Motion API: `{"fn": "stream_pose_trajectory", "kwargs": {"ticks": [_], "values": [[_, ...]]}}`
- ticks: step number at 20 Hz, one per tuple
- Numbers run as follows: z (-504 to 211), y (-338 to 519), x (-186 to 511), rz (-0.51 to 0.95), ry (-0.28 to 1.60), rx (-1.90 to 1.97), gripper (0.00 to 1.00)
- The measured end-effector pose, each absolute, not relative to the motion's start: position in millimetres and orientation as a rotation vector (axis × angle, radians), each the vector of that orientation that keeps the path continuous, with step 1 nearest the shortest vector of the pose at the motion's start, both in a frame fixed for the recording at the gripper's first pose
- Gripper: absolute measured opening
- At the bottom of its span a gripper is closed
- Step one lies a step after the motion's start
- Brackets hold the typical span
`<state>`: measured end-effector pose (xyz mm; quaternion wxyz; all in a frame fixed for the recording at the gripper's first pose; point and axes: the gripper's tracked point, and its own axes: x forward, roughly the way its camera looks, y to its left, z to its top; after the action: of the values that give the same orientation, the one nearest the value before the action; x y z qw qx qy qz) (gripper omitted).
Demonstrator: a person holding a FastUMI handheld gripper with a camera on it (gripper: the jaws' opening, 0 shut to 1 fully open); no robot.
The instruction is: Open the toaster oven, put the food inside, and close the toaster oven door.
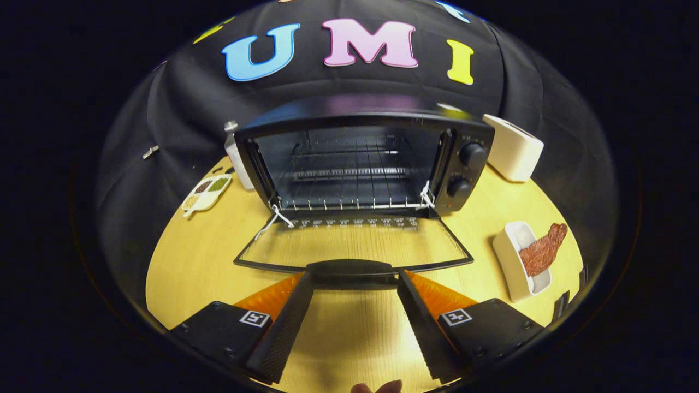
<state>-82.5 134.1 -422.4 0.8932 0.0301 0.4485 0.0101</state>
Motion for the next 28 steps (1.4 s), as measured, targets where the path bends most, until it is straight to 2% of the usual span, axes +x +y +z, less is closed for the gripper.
{"fn": "stream_pose_trajectory", "kwargs": {"ticks": [5,13,20,28], "values": [[-419.5,121.4,-98.9,0.109,0.953,0.077,0.98],[-318.8,29.5,-99.4,0.248,0.876,0.165,0.99],[-304.7,-85.8,-107.5,0.387,1.058,0.184,0.99],[-349.2,-174.2,-80.5,0.409,1.279,0.254,0.99]]}}
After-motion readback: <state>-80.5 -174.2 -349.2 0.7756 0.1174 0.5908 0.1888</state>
